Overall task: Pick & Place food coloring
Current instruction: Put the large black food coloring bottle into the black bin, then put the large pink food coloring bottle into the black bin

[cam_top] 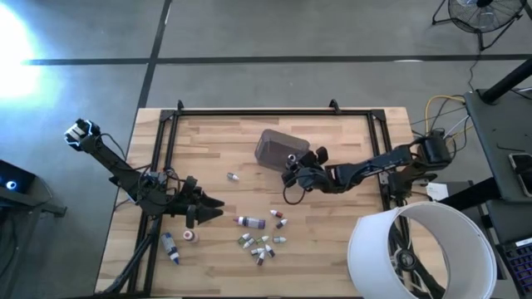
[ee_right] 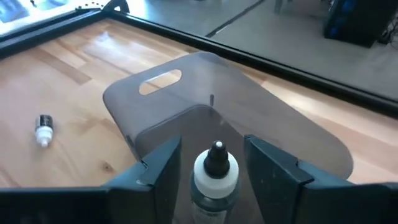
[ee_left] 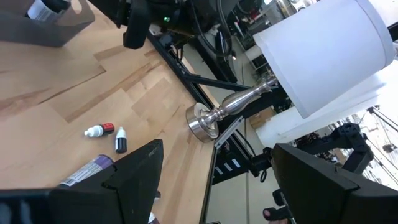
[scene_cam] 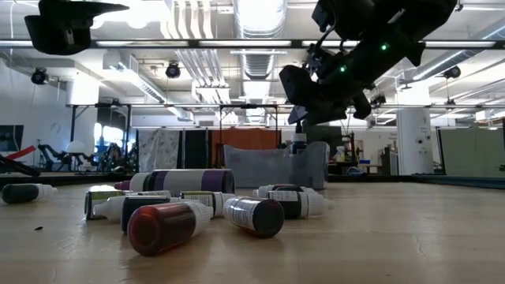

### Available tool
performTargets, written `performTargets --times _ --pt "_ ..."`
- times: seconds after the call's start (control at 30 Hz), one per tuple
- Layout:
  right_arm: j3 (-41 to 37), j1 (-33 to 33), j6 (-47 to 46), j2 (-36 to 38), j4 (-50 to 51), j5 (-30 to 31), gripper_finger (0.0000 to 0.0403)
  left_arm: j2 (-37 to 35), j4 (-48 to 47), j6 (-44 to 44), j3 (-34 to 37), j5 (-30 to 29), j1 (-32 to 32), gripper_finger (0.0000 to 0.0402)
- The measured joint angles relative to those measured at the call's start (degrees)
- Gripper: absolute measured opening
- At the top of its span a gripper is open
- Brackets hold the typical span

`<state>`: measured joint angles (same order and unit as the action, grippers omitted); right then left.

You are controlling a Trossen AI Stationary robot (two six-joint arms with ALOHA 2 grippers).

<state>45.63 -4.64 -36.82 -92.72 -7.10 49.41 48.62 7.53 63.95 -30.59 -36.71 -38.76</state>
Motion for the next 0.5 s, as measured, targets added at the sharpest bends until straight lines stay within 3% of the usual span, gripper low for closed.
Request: performTargets --times 0.4,0.5 --pt "0.01 -0.05 3.54 10.59 8.19 -0.36 0.0234 0.0 0.15 -0.88 0.0 0.0 -0.04 0.0275" --pt "2.04 2.48 3.57 14.16 10.04 -4.84 0.0236 0.02 0.54 -0.41 0.0 -0.49 -0.02 0.0275"
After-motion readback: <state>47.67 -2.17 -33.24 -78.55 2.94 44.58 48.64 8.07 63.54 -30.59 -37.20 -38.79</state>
